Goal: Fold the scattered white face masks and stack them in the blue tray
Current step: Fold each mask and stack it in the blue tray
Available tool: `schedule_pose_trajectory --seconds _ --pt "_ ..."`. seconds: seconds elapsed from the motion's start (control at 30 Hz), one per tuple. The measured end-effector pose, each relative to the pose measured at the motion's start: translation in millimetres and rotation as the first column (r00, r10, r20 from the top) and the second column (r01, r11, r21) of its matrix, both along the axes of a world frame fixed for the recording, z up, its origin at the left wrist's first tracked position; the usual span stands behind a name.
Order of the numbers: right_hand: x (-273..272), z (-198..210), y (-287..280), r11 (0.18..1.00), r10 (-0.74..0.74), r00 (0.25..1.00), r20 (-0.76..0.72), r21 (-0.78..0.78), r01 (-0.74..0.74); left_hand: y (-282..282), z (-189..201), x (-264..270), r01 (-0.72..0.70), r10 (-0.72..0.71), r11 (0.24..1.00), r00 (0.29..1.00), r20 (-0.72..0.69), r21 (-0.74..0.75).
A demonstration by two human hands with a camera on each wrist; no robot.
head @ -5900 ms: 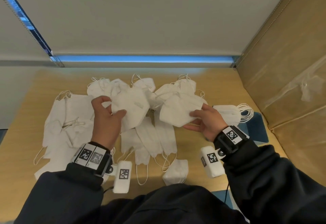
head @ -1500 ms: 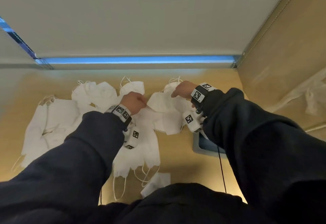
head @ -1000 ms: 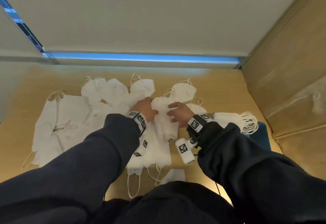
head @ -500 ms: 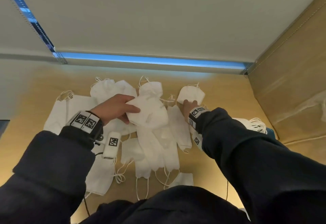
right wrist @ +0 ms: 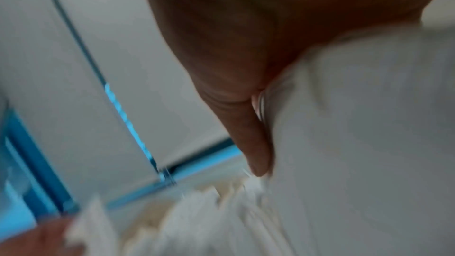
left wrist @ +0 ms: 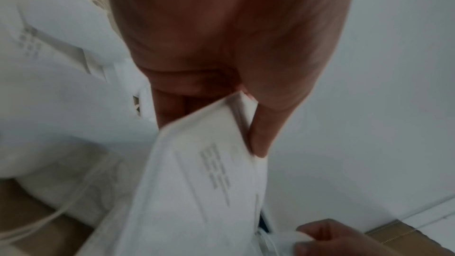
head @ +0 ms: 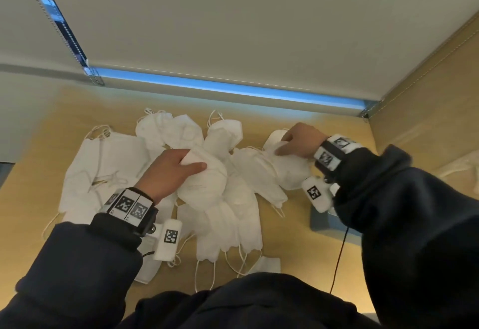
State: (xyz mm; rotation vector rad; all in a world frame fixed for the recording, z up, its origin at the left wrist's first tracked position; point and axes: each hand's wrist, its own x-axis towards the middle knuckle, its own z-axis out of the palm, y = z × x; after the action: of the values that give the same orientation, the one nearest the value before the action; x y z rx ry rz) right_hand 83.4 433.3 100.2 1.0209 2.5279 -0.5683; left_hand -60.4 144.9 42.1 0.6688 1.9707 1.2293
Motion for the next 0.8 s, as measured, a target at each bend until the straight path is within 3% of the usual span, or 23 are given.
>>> schedule_pose_trajectory --seconds 0.1,0.27,0.4,0.53,0.67,0.73,0.8 --pt "24 33 -2 0.970 -0.112 0.980 -0.165 -0.232 0.072 3 14 8 -0.010 0.011 0.999 0.999 -0.033 0.045" --pt "61 52 -15 0.850 -0.275 0.869 -0.411 -0.527 0.020 9 38 28 0.002 -0.021 0.991 0.991 0.136 0.137" --pt "73 45 -28 0.834 -0.386 0.747 -0.541 -0.551 0.032 19 59 51 -0.007 -0.059 0.959 0.972 0.226 0.282" --pt "79 36 -46 0.805 -0.424 0.644 -0.636 -0.591 -0.053 40 73 67 0.104 -0.138 0.931 0.987 0.076 0.351" --pt "83 29 -71 0.746 -0.495 0.552 -0.671 -0.654 -0.126 68 83 92 0.056 -0.113 0.921 0.986 0.127 0.385" --pt "87 24 -82 0.653 -0.619 0.528 -0.581 -0.754 -0.064 76 81 101 -0.017 -0.003 0.928 0.999 0.053 0.372" --pt "95 20 -86 0.387 -0.784 0.513 -0.348 -0.921 -0.034 80 76 106 -0.056 0.069 0.938 0.997 -0.026 0.341"
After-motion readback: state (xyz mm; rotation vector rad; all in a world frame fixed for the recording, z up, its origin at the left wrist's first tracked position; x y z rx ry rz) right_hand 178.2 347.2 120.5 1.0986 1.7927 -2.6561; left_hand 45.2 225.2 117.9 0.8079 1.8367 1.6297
